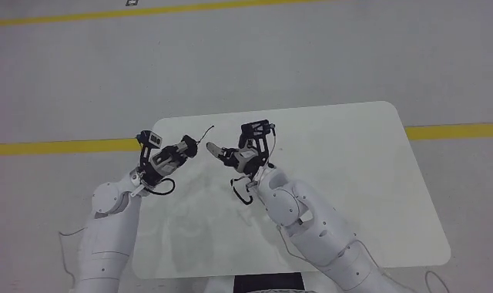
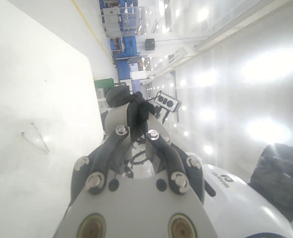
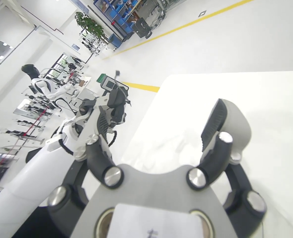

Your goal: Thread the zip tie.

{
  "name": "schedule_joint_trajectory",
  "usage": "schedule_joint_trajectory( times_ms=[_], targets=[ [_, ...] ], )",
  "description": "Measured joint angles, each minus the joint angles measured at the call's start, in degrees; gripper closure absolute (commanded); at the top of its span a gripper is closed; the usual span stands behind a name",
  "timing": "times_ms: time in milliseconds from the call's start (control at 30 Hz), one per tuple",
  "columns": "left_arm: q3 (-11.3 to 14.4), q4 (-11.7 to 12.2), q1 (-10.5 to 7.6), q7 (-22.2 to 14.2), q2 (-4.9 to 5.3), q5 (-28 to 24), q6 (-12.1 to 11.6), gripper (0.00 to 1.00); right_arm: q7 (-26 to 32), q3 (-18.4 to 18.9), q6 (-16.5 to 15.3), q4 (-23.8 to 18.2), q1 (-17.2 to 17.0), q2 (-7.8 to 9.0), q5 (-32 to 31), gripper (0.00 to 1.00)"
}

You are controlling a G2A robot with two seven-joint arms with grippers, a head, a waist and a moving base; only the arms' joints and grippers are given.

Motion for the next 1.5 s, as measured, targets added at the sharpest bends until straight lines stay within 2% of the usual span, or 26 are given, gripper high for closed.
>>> schedule_joint_trajectory(
  times_ms=[100,200,267,400,567,600,667,700,833,967,1133,1200,1233,1367,1433,1500],
  targets=[
    [0.09,0.18,0.03,-0.39,-0.05,-5.96,3.97,1.00,-1.79,-0.24,-0.45,-0.16,0.12,0.04,-2.23,0.00],
    [0.35,0.54,-0.08,-0.71,-0.17,-12.30,8.19,1.00,-3.06,-0.61,0.50,-0.14,0.68,-0.18,-3.13,0.00],
    [0.48,0.60,-0.26,-0.96,-0.18,-15.00,10.05,1.00,-3.05,-0.65,0.86,-0.04,0.76,-0.23,-2.91,0.00],
    [0.36,0.14,-0.56,-1.50,0.02,-12.94,8.91,1.00,-2.98,-0.64,0.81,-0.04,0.74,-0.23,-2.86,0.00],
    [0.44,0.10,-0.55,-1.23,0.00,-13.09,9.11,1.00,-3.50,-0.65,0.47,-0.06,0.79,-0.17,-3.40,0.00],
    [0.68,-0.07,-0.50,-0.34,-0.06,-13.91,9.93,1.00,-5.35,-0.87,-0.28,0.23,0.75,-0.07,-5.26,0.00],
    [1.06,-0.34,-0.33,1.01,-0.19,-16.76,12.16,1.00,-9.59,-1.53,-1.27,1.15,0.54,0.02,-9.55,0.00],
    [1.28,-0.46,-0.16,1.57,-0.28,-19.20,14.05,1.00,-12.64,-2.07,-1.42,1.90,0.46,0.00,-12.35,0.00],
    [1.81,-1.14,0.45,2.79,-0.47,-26.11,20.05,1.00,-20.44,-4.16,-1.56,4.55,0.65,-0.42,-17.26,0.00],
    [2.28,-1.68,1.07,3.07,-0.44,-29.79,24.59,1.00,-24.80,-6.09,-0.87,7.68,1.85,-1.06,-20.22,0.00],
    [3.29,-2.53,1.94,3.87,-0.53,-35.06,30.36,1.00,-27.98,-8.28,2.49,11.42,4.26,-2.27,-22.98,0.00],
    [3.35,-2.68,2.04,3.99,-0.53,-35.56,30.95,1.00,-29.81,-8.96,5.76,12.76,4.99,-2.67,-25.85,0.00],
    [3.35,-2.68,2.04,3.99,-0.53,-35.52,30.93,1.00,-30.05,-9.04,6.27,12.91,5.03,-2.71,-26.17,0.00],
    [3.33,-2.66,2.02,3.98,-0.53,-35.44,30.82,1.00,-29.98,-9.01,6.09,12.84,4.98,-2.70,-26.01,0.00],
    [3.58,-2.83,2.08,5.21,-0.65,-36.66,31.07,1.00,-29.96,-9.01,6.07,12.84,4.98,-2.69,-26.01,0.00],
    [3.79,-3.16,2.33,7.19,-0.76,-39.18,32.30,1.00,-30.08,-8.97,5.99,12.87,4.73,-2.63,-26.93,0.00]
  ],
)
